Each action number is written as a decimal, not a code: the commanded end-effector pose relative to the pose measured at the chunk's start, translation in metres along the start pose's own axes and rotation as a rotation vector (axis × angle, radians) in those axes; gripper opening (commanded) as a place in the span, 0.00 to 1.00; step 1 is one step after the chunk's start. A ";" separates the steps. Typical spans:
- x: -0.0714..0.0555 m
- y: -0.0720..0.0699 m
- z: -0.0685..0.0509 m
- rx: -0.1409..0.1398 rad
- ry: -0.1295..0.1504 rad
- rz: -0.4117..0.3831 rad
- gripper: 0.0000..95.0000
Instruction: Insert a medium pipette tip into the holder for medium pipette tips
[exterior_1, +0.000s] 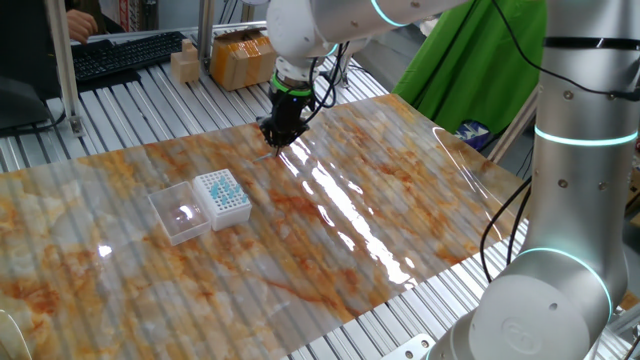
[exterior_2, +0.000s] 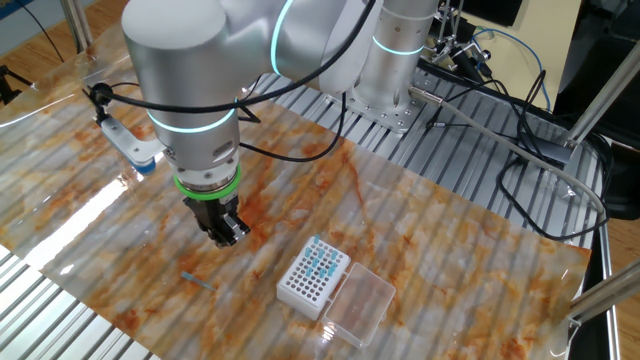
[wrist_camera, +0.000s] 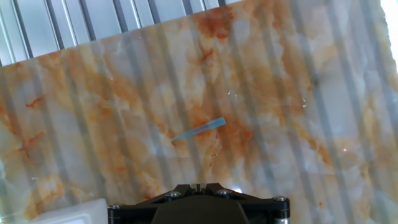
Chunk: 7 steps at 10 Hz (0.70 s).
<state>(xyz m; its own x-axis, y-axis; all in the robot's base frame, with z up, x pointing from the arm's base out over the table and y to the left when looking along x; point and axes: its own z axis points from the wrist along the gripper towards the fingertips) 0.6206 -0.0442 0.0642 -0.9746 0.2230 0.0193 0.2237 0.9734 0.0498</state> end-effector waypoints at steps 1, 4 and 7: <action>-0.001 0.001 0.000 -0.014 0.006 -0.004 0.00; -0.001 0.001 0.000 -0.021 0.004 0.002 0.00; -0.001 0.001 0.000 -0.017 0.009 0.014 0.00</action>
<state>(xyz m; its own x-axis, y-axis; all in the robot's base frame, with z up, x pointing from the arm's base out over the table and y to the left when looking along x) 0.6203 -0.0436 0.0646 -0.9713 0.2359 0.0294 0.2373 0.9692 0.0653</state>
